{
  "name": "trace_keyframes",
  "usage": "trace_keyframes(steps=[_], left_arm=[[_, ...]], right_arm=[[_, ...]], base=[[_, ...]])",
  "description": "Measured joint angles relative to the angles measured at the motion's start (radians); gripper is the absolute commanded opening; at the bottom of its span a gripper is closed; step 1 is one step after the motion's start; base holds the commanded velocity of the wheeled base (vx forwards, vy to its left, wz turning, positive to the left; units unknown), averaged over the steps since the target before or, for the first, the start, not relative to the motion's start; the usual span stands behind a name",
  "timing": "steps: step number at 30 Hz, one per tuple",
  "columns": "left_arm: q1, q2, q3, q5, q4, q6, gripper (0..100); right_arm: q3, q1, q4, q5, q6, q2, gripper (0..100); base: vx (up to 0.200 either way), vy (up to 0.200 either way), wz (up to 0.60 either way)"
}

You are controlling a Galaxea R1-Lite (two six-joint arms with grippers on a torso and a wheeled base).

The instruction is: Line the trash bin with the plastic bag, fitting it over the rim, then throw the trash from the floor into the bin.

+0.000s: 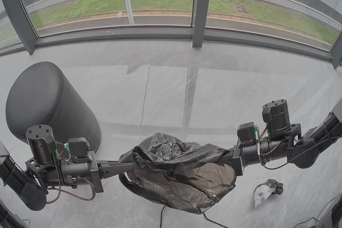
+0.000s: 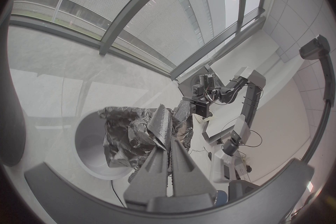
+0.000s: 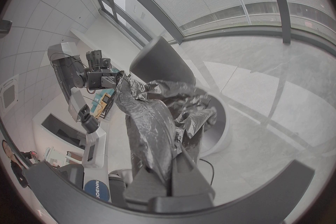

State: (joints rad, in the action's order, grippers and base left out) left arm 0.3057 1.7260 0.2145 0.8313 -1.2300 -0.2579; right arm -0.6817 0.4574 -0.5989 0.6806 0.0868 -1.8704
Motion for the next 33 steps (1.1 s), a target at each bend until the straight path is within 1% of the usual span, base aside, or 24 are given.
trace_keyframes(steps=[7, 9, 13, 16, 20, 22, 26, 33], left_arm=[[-0.041, 0.135, -0.011, 0.002, -0.078, 0.0, 0], [-0.049, 0.175, -0.004, 0.002, -0.12, 0.0, 0], [-0.067, 0.257, 0.005, 0.0, -0.258, -0.002, 0], [-0.081, 0.303, -0.012, 0.0, -0.31, -0.003, 0], [-0.092, 0.327, -0.077, 0.004, -0.309, -0.002, 0], [-0.095, 0.328, -0.105, 0.005, -0.307, -0.002, 0], [-0.107, 0.331, -0.128, 0.004, -0.306, -0.003, 0], [-0.15, 0.361, -0.139, 0.001, -0.305, -0.003, 0]], right_arm=[[-0.01, 0.0, -0.041, 0.015, 0.0, -0.106, 0], [-0.017, 0.0, -0.053, 0.017, -0.001, -0.127, 0], [-0.035, -0.003, -0.107, 0.018, -0.01, -0.169, 0], [-0.044, -0.003, -0.154, 0.018, -0.053, -0.198, 0], [-0.049, 0.016, -0.19, 0.017, -0.128, -0.225, 0], [-0.051, 0.033, -0.2, 0.017, -0.152, -0.234, 0], [-0.064, 0.056, -0.22, 0.014, -0.154, -0.261, 0], [-0.074, 0.066, -0.382, 0.001, -0.16, -0.34, 0]], base=[[0.0, 0.0, 0.0], [0.0, 0.0, 0.0], [0.0, 0.0, 0.0], [0.0, 0.0, 0.0], [0.0, 0.0, 0.0], [0.0, 0.0, 0.0], [0.0, 0.0, 0.0], [0.0, 0.0, 0.0]])
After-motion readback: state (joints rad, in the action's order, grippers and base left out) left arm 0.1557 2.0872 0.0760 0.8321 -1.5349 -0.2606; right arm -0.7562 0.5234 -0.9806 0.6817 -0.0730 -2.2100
